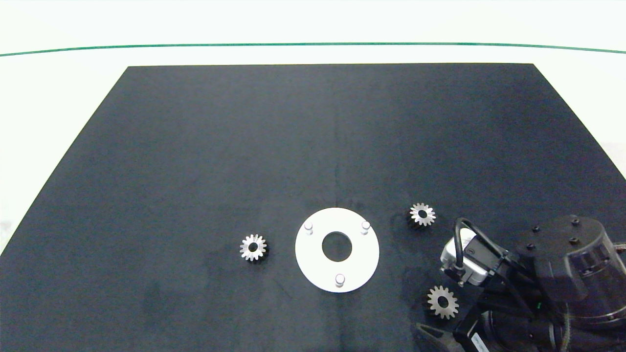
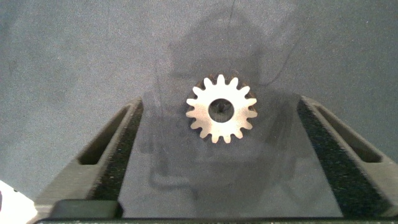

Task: Install three planetary gears onto the carrier pins

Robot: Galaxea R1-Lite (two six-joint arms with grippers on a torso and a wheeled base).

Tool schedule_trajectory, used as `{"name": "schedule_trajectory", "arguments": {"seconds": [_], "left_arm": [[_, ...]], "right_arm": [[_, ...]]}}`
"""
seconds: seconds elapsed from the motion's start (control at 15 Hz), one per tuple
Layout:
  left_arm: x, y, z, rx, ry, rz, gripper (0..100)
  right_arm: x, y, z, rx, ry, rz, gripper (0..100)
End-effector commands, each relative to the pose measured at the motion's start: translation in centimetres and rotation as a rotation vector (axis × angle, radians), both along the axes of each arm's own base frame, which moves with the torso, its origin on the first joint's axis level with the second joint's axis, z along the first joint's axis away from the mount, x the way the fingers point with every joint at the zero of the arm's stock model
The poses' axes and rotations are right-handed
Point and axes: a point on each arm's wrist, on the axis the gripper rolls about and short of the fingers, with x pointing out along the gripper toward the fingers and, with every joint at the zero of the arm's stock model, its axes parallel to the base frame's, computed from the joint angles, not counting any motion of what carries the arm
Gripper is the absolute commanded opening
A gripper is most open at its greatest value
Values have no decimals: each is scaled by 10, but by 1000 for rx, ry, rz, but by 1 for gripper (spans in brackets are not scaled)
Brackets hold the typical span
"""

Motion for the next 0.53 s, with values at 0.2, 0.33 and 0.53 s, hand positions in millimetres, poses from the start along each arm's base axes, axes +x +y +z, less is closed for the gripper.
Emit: {"name": "schedule_trajectory", "arguments": {"seconds": [0.2,0.33,0.53], "left_arm": [[0,0,0,0,3,-1,100],[0,0,0,0,1,1,100],[0,0,0,0,1,-1,100]], "right_arm": [[-3,-2,-5,-13,11,0,100],[-4,-4,-4,-8,3,-2,100],[-2,-3,-4,-8,3,-3,96]]}}
